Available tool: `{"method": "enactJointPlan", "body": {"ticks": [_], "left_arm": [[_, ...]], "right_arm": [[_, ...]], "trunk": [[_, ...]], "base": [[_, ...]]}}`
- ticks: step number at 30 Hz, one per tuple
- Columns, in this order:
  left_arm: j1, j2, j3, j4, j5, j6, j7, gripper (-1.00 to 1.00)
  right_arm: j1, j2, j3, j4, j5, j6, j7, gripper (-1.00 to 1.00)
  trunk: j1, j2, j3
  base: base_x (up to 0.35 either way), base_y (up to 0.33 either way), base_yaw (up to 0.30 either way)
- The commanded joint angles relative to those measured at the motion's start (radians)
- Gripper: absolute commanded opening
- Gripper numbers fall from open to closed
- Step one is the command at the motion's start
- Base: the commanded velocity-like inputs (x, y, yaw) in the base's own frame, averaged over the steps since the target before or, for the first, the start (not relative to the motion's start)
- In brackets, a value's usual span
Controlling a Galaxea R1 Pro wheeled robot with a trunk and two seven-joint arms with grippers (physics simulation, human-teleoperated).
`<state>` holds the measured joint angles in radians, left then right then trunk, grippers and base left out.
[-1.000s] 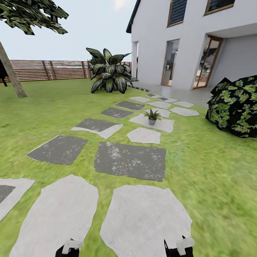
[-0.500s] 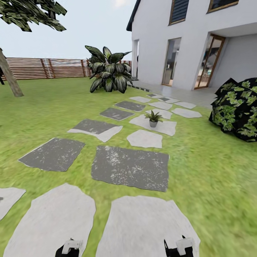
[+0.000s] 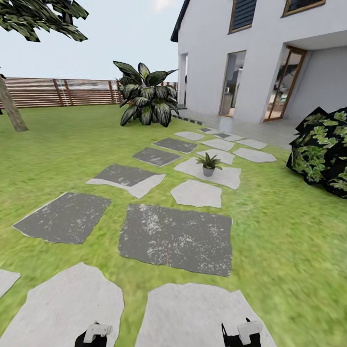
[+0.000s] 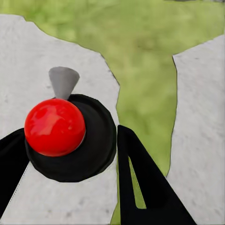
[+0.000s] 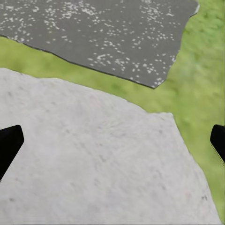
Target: Pick up the pesticide atomizer in the garden and spray insectifuge to fully cover both potted plants in the garden.
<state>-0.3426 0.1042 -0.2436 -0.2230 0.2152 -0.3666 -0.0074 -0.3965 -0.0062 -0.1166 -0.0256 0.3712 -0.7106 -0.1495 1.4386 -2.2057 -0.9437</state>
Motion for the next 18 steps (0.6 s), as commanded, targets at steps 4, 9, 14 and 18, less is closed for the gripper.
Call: {"method": "enactJointPlan", "body": {"ticks": [4, 9, 14, 18], "left_arm": [[-0.001, 0.000, -0.008, 0.001, 0.011, -0.003, 0.000, -1.00], [-0.001, 0.000, -0.008, 0.001, 0.011, -0.003, 0.000, -1.00], [-0.001, 0.000, -0.008, 0.001, 0.011, -0.004, 0.000, -1.00], [-0.001, 0.000, -0.008, 0.001, 0.011, -0.003, 0.000, -1.00]], "right_arm": [[0.000, 0.000, -0.008, 0.001, 0.011, -0.003, -0.004, 1.00], [-0.001, 0.000, -0.008, 0.001, 0.011, -0.003, -0.004, 1.00], [-0.001, 0.000, -0.008, 0.001, 0.011, -0.003, -0.004, 1.00], [0.000, 0.000, -0.007, 0.001, 0.011, -0.003, -0.004, 1.00]], "trunk": [[0.000, 0.000, -0.001], [0.000, 0.000, -0.001], [0.000, 0.000, -0.001], [0.000, 0.000, -0.001]], "base": [[0.339, 0.000, 0.000], [0.339, 0.000, 0.000], [0.339, 0.000, 0.000], [0.339, 0.000, 0.000]]}}
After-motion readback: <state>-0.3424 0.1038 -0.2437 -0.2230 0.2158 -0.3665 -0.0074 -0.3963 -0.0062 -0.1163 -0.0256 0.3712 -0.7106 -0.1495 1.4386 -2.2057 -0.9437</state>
